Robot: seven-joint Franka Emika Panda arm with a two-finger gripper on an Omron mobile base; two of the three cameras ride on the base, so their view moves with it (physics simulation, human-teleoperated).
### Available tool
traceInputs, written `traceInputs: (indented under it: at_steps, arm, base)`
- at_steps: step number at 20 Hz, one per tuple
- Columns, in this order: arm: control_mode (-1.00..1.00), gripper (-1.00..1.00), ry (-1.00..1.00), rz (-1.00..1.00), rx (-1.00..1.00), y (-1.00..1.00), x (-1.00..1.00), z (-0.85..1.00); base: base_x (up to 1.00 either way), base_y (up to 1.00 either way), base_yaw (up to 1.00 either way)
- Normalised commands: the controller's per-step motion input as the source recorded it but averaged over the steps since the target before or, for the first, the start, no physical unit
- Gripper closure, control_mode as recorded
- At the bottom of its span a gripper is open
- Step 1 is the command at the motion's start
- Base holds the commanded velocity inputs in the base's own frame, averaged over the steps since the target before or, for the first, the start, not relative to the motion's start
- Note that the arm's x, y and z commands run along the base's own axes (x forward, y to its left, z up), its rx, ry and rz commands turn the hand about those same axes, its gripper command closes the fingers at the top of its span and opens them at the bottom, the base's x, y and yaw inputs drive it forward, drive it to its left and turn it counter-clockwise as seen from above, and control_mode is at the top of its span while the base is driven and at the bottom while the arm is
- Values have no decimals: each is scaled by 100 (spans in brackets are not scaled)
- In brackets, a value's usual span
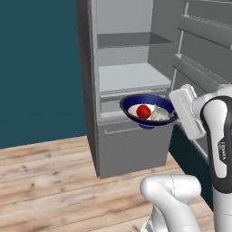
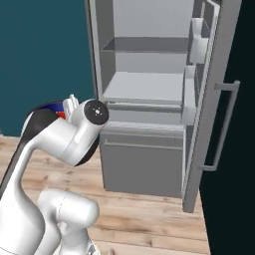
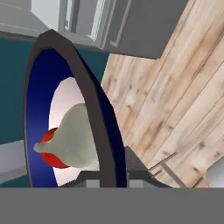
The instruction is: Place the bowl with the garlic and tomato on the second highest shelf of the fridge. Place the bowl with the fish and chicken drumstick on the top shelf of the fridge.
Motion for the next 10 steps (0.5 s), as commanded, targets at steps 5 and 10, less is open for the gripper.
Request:
traceInputs:
  at_steps: [5, 10]
  arm:
    - [100, 100, 0, 0, 0, 0, 0, 0]
    - [100, 100, 0, 0, 0, 0, 0, 0]
  base:
    - [100, 1, -2]
    - [100, 0, -3]
